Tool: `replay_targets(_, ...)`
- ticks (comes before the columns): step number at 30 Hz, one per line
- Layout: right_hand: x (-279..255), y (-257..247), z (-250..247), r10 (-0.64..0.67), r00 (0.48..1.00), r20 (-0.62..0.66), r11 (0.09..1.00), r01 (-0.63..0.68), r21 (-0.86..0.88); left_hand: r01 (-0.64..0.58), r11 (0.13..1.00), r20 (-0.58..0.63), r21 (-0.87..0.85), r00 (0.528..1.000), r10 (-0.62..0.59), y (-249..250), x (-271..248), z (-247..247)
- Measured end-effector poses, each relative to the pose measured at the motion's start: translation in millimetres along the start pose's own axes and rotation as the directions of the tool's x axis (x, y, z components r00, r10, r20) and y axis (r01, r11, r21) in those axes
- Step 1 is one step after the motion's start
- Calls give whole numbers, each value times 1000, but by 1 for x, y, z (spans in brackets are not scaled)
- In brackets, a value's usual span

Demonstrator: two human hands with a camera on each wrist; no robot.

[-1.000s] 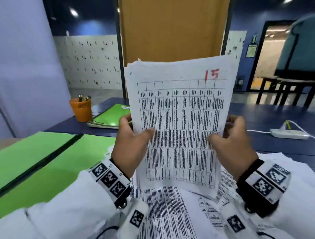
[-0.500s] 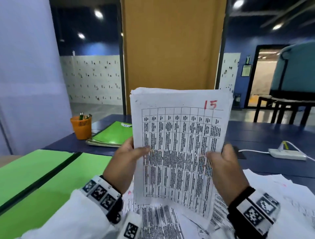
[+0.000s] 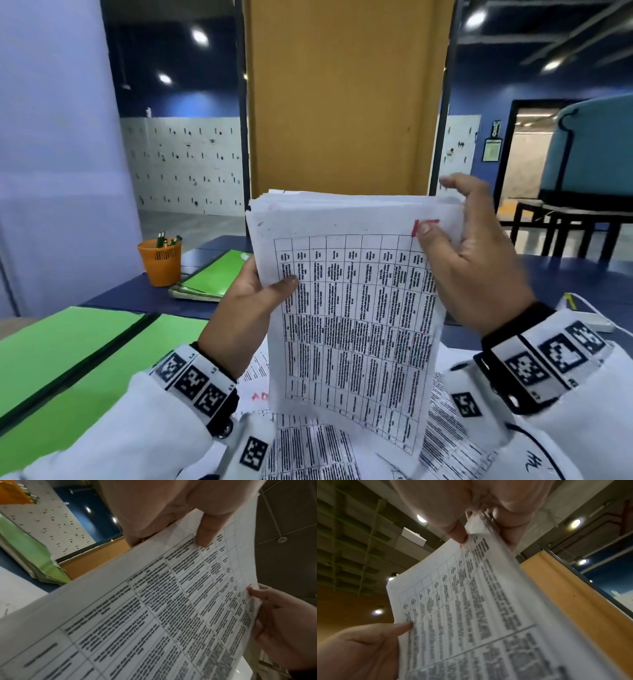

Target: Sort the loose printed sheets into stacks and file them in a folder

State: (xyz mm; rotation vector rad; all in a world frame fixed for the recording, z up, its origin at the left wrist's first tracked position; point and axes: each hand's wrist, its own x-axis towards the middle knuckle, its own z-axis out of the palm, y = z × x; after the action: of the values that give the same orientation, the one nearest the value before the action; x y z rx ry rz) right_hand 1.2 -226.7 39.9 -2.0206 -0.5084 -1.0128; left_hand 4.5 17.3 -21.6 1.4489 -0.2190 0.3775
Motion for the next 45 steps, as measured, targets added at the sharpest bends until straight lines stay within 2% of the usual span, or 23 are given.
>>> replay_targets(4,-4,2,7,66,997,-28,995,-63,80,-8,999,-13,46,1000,9,-5,-1,6)
replay_targets(6,-6,2,10,22,999,-33,995,-18,93,-40,996,-35,84,998,43,-5,1,9)
replay_targets(9,-2,-4,11,-29,999,-24,999,29,25,-80,991,-76,112,993,89,-1,3,10)
replay_targets(14,-1,-16,14,95,995,-7,990,-94,109,-86,984,-119,157,987,106,0,-6,8)
replay_targets(18,-23,-18,22,209,977,-37,956,-197,217,-86,954,-105,286,987,120,-3,-15,3)
replay_targets(21,-54,-14,39,381,924,18,888,-372,270,-50,962,-137,269,986,89,-8,-20,0)
replay_targets(24,-68,-11,50,401,915,48,869,-396,297,-19,976,-138,219,989,51,-9,-22,4)
replay_targets(29,-47,-13,45,336,940,-52,927,-321,195,-26,985,-197,173,979,60,3,-18,12)
replay_targets(31,-44,-15,35,370,929,-3,915,-364,175,5,987,-219,160,975,30,2,-22,11)
replay_targets(34,-45,-10,26,456,882,123,888,-459,-2,106,979,-193,173,979,-72,-11,-31,8)
replay_targets(38,-35,-15,19,330,944,22,944,-329,-31,119,974,-174,193,981,-85,-19,-32,6)
replay_targets(42,-14,-28,-4,140,984,114,961,-107,-253,111,983,-152,149,984,-88,-17,-32,6)
replay_targets(45,-2,-25,-9,82,991,107,953,-47,-298,97,986,-133,139,988,-79,-20,-32,5)
